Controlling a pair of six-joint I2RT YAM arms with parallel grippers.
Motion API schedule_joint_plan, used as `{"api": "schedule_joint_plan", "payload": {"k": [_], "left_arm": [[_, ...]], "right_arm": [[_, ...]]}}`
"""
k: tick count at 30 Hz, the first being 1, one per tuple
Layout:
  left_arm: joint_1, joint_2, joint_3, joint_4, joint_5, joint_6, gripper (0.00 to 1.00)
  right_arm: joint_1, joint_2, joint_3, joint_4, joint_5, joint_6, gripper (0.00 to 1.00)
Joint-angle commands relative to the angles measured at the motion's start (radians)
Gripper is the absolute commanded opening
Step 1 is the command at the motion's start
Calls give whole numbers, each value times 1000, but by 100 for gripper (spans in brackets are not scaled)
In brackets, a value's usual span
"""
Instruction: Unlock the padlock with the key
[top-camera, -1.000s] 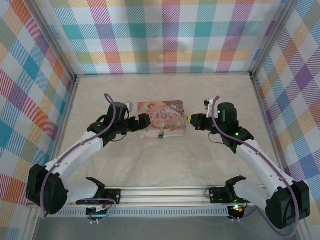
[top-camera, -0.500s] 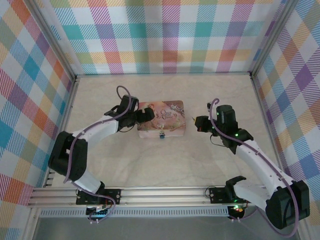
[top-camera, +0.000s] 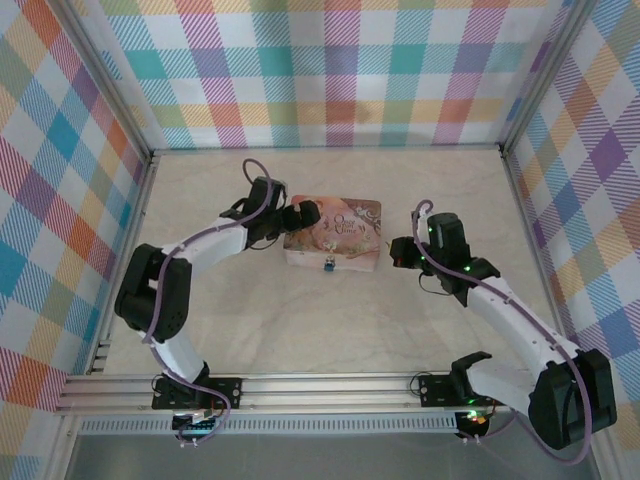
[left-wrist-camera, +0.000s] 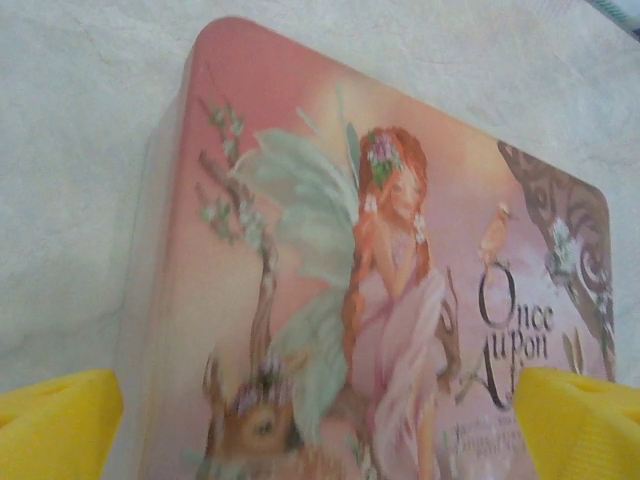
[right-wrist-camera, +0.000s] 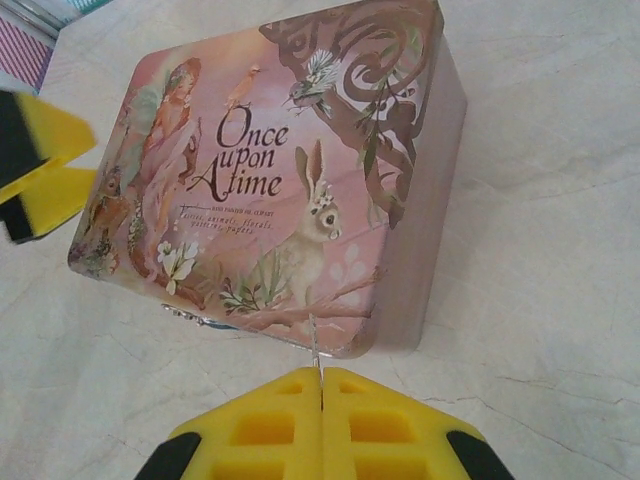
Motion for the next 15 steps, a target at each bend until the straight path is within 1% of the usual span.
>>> {"api": "schedule_joint_plan", "payload": {"k": [1, 6, 9, 11, 13, 15], "left_arm": [[6, -144, -92, 34, 29, 11, 100], [-33, -318, -285, 148, 68, 5, 100], [-87, -387, -404, 265, 37, 18, 100], [-129, -405, -478, 366, 2, 15, 100], [-178, -403, -552, 483, -63, 29, 100], [-202, -368, -586, 568, -72, 58, 100]], "right_arm": [[-11, 67, 102, 11, 16, -50, 0], [-38, 217, 255, 5, 35, -84, 0], [-60, 321, 349, 15, 32, -90, 0], [-65, 384, 412, 10, 36, -101, 0], [-69, 444, 468, 14, 55, -113, 0], [-75, 501, 525, 2, 60, -122, 0]]}}
